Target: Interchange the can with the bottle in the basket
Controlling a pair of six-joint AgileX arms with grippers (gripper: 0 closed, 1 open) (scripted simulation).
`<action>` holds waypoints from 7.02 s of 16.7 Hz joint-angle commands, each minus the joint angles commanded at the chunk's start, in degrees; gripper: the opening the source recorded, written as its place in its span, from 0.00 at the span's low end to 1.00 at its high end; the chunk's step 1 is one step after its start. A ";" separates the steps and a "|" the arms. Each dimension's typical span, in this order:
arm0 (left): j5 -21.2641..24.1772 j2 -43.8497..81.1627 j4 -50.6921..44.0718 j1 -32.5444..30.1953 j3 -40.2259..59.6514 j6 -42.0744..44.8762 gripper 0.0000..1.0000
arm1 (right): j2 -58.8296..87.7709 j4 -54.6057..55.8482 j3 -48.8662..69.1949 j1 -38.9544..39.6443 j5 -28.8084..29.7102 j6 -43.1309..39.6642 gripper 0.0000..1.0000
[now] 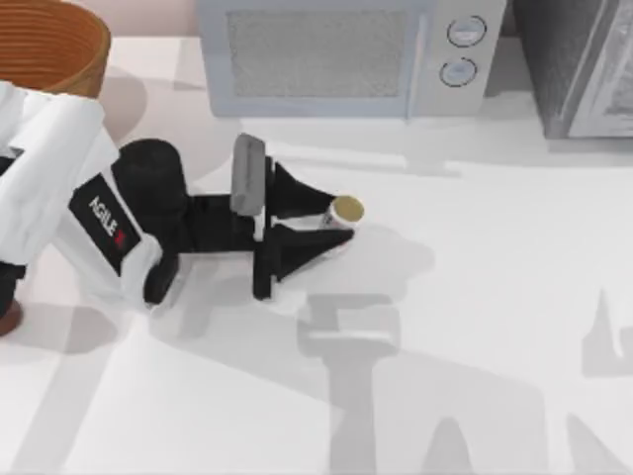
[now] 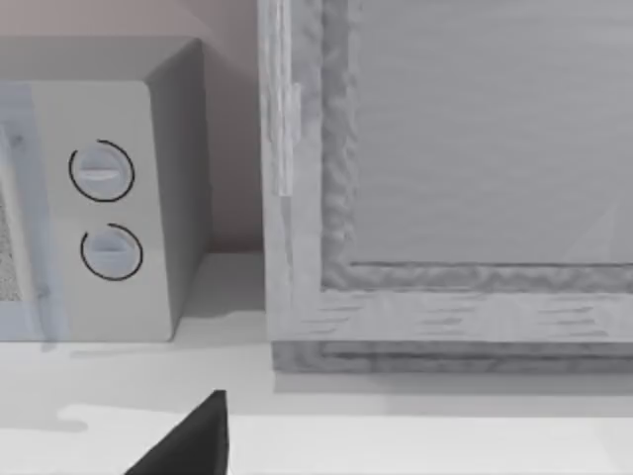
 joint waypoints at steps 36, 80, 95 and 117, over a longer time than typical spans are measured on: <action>-4.01 -4.58 -3.93 2.08 -3.24 0.83 1.00 | 0.00 0.00 0.00 0.00 0.00 0.00 1.00; -71.63 -133.16 -68.84 20.79 -66.67 -1.12 1.00 | 0.00 0.00 0.00 0.00 0.00 0.00 1.00; -56.26 -69.28 -8.11 34.32 -69.92 2.71 1.00 | 0.00 0.00 0.00 0.00 0.00 0.00 1.00; -54.45 -38.46 13.92 35.41 -63.03 2.84 1.00 | 0.00 0.00 0.00 0.00 0.00 0.00 1.00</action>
